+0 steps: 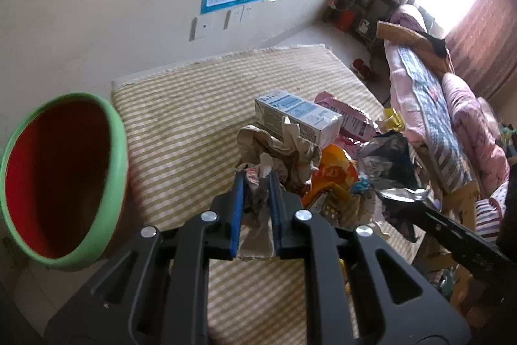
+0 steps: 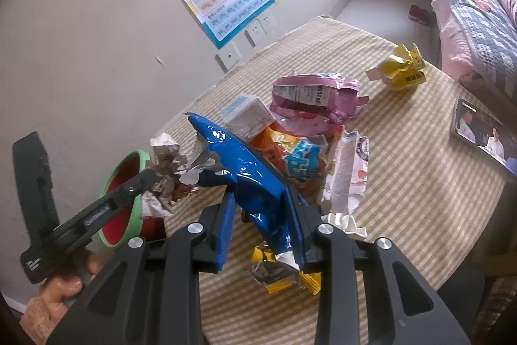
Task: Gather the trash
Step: 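Move both held wrappers over the red bucket and open both grippers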
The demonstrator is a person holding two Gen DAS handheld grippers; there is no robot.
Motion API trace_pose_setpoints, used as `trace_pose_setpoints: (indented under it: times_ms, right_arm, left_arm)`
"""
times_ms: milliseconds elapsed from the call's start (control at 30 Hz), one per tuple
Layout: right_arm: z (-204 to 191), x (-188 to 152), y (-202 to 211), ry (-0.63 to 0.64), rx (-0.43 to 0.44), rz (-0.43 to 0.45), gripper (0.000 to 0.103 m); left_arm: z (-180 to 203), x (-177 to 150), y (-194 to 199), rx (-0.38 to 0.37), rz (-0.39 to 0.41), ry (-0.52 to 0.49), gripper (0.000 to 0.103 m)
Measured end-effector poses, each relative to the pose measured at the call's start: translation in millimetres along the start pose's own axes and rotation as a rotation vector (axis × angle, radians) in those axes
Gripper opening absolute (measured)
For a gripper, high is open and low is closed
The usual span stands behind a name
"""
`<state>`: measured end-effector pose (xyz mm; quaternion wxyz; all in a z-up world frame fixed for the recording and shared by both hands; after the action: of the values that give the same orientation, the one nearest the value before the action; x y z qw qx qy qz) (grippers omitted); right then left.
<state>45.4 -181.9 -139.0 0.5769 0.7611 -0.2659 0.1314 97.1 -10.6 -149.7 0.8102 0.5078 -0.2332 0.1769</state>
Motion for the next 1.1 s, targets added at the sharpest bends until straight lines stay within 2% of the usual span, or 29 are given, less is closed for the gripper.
trace_pose_setpoints:
  times_ms: [233,1100]
  right_arm:
    - [-16,-5,-4,0.034,0.01,-0.014,0.03]
    - [-42,-14,-15,0.086,0.033,-0.04,0.03]
  left_arm:
    - [-2,-1,13,0.021,0.021,-0.011,0.015]
    - [-38,7,36,0.064,0.079,0.071,0.015]
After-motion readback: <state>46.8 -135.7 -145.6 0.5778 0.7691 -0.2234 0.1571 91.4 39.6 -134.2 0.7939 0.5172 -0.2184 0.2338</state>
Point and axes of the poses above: each gripper's, at about its wrist camera, not at the fingertips, and y roughly against the way its jaws point, z to its right, x to its top, the point moved 7 cm from there along -y, roughly the way its jaws point, and after that the axes turned 8 degrees about -x, right-handed, at the moved point
